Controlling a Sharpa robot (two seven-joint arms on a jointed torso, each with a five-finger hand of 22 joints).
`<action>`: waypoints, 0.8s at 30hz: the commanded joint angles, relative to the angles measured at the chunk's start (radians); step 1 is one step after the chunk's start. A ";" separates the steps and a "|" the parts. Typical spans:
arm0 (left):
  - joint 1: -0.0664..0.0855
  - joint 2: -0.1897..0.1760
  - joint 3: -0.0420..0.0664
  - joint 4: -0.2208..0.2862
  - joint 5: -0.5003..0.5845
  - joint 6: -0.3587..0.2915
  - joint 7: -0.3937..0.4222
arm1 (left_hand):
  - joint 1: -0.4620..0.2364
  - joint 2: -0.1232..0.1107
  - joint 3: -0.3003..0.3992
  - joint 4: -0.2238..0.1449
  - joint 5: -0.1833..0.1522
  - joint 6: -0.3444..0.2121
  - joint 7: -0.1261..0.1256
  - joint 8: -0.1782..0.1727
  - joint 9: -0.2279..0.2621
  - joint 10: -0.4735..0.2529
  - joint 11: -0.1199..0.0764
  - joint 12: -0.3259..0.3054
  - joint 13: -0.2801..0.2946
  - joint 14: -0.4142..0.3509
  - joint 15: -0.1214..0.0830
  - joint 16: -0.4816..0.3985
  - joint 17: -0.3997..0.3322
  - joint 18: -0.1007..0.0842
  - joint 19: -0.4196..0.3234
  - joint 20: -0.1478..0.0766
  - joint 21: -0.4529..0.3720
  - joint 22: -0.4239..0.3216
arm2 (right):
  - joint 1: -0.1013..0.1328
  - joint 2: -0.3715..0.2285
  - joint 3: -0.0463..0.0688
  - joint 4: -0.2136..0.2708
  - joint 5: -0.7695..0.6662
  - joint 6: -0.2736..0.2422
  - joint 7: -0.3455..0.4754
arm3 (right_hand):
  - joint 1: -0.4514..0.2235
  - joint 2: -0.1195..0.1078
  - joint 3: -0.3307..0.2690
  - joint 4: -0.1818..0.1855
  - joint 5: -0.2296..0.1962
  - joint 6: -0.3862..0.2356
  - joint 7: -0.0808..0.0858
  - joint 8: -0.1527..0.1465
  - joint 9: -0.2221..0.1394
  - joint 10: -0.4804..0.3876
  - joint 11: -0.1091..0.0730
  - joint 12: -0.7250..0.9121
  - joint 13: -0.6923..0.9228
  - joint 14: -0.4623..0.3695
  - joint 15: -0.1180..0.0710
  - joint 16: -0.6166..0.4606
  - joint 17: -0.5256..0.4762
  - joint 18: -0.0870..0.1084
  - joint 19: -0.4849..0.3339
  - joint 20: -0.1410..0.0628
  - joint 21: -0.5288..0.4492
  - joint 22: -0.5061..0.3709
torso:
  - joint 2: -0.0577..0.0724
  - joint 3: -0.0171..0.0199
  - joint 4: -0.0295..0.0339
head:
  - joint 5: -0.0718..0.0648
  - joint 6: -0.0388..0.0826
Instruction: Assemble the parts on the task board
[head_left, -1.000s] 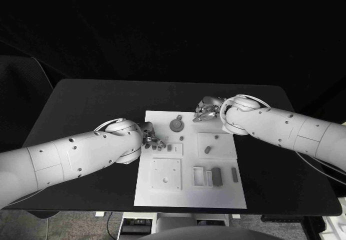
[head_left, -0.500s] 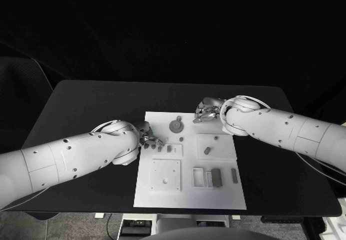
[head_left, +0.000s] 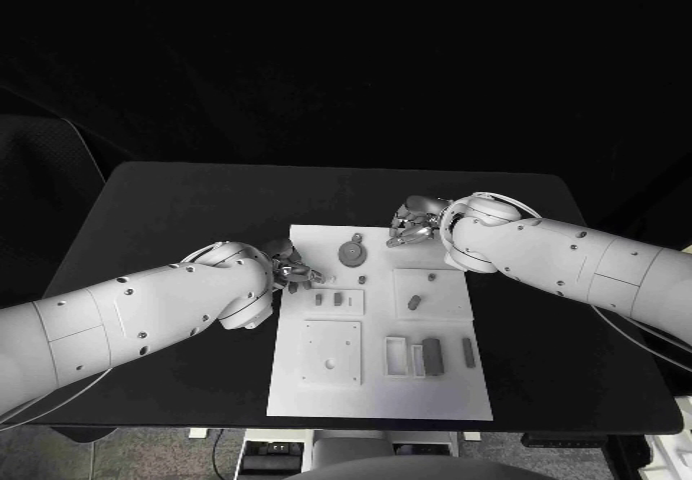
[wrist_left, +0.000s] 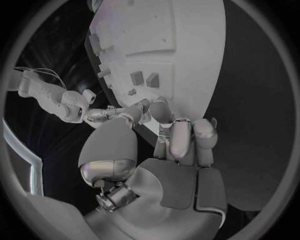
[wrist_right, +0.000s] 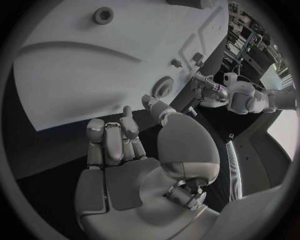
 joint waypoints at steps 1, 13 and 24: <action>0.001 -0.003 0.001 -0.001 0.055 -0.070 0.098 | 0.022 0.003 0.011 -0.007 0.004 -0.017 0.006 -0.007 -0.004 -0.101 0.051 -0.011 -0.006 -0.010 0.000 -0.010 -0.006 0.046 -0.011 0.001 0.033 -0.003 | -0.001 -0.003 0.000 0.003 0.011 -0.016 0.021 | -0.009 0.001 0.008 0.000 0.003 0.002 0.009 0.000 -0.001 0.007 -0.004 0.007 -0.001 -0.001 -0.004 0.002 0.002 0.020 -0.002 -0.002 0.017 -0.001 | 0.000 0.0002 -0.0007 | -0.002 0.003; 0.003 -0.002 0.004 -0.085 0.100 -0.002 0.380 | 0.196 0.035 0.051 -0.031 -0.048 -0.074 0.025 -0.072 -0.044 -0.237 0.112 -0.110 -0.061 -0.115 0.029 -0.135 -0.074 0.006 -0.130 0.017 -0.038 -0.053 | -0.001 -0.014 0.000 0.002 0.057 -0.099 0.077 | -0.009 0.001 0.008 0.000 0.003 0.002 0.009 0.000 -0.001 0.007 -0.004 0.007 -0.001 -0.001 -0.004 0.003 0.002 0.020 -0.002 -0.002 0.017 -0.002 | 0.000 0.0007 -0.0010 | -0.006 0.021; 0.013 0.033 0.003 -0.181 0.084 -0.094 0.505 | 0.249 -0.010 0.049 -0.028 -0.103 -0.182 0.020 -0.154 -0.077 -0.268 0.142 -0.217 -0.109 -0.101 0.041 -0.213 -0.116 -0.006 -0.135 0.023 -0.075 -0.089 | -0.001 -0.024 0.000 0.004 0.110 -0.170 0.134 | -0.009 0.001 0.009 0.000 0.003 0.002 0.008 0.001 -0.001 0.007 -0.004 0.007 -0.001 0.000 -0.004 0.003 0.003 0.020 -0.002 -0.002 0.017 -0.002 | 0.001 0.0023 -0.0018 | -0.008 0.035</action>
